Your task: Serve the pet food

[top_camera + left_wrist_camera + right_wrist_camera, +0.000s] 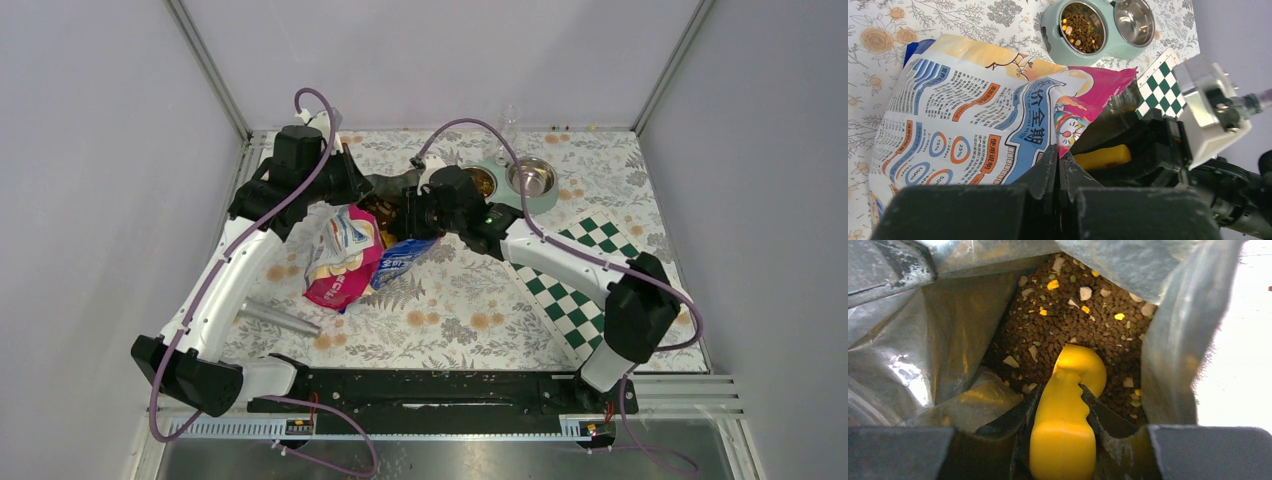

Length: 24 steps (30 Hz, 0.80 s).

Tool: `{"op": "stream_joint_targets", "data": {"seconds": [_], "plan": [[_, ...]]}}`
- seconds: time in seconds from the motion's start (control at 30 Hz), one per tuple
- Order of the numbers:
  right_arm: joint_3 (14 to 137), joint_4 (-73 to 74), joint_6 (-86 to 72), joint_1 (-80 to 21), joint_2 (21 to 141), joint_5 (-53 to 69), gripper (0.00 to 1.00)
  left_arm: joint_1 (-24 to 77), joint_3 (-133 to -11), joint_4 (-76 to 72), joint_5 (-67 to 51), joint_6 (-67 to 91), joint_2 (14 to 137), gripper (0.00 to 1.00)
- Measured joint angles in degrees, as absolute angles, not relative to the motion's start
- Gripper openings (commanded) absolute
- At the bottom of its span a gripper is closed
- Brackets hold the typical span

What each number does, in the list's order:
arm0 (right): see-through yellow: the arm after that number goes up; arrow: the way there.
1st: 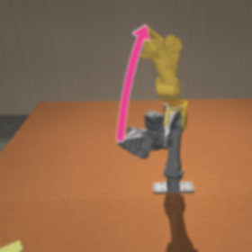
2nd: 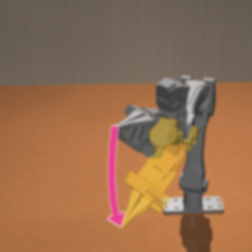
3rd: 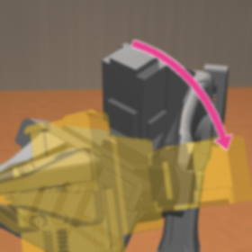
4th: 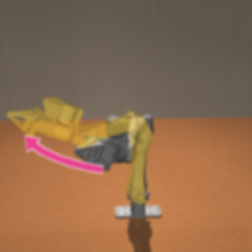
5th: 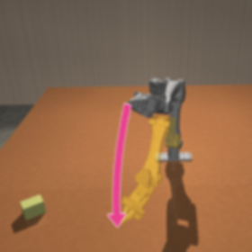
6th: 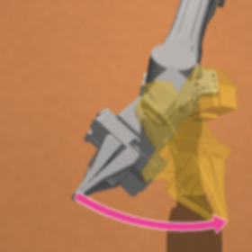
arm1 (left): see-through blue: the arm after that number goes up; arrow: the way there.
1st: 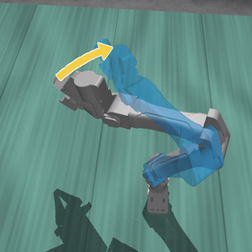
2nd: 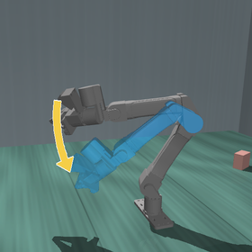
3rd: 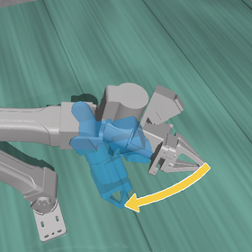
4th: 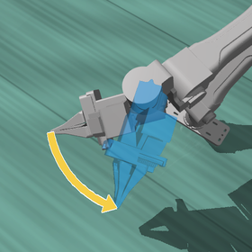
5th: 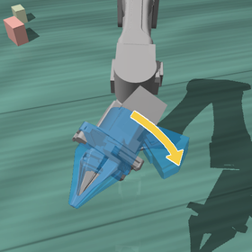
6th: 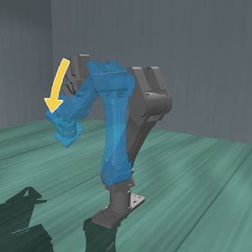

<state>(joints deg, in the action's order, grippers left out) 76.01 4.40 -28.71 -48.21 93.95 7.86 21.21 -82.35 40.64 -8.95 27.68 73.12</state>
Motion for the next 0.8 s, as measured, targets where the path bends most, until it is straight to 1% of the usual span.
{"op": "stream_joint_targets", "data": {"seconds": [0.3,0.53,0.8], "plan": [[75.20,-1.91,-33.01,-46.19,98.41,17.45,0.00,21.21,-82.37,40.66,-8.56,27.20,73.12,0.00],[71.22,-9.91,-42.76,-43.75,98.39,25.02,0.00,21.32,-82.46,40.71,-8.16,26.70,73.12,0.00],[67.55,-14.79,-50.52,-42.30,94.37,26.57,0.00,21.37,-82.89,40.95,-6.87,25.26,73.12,0.00]]}}
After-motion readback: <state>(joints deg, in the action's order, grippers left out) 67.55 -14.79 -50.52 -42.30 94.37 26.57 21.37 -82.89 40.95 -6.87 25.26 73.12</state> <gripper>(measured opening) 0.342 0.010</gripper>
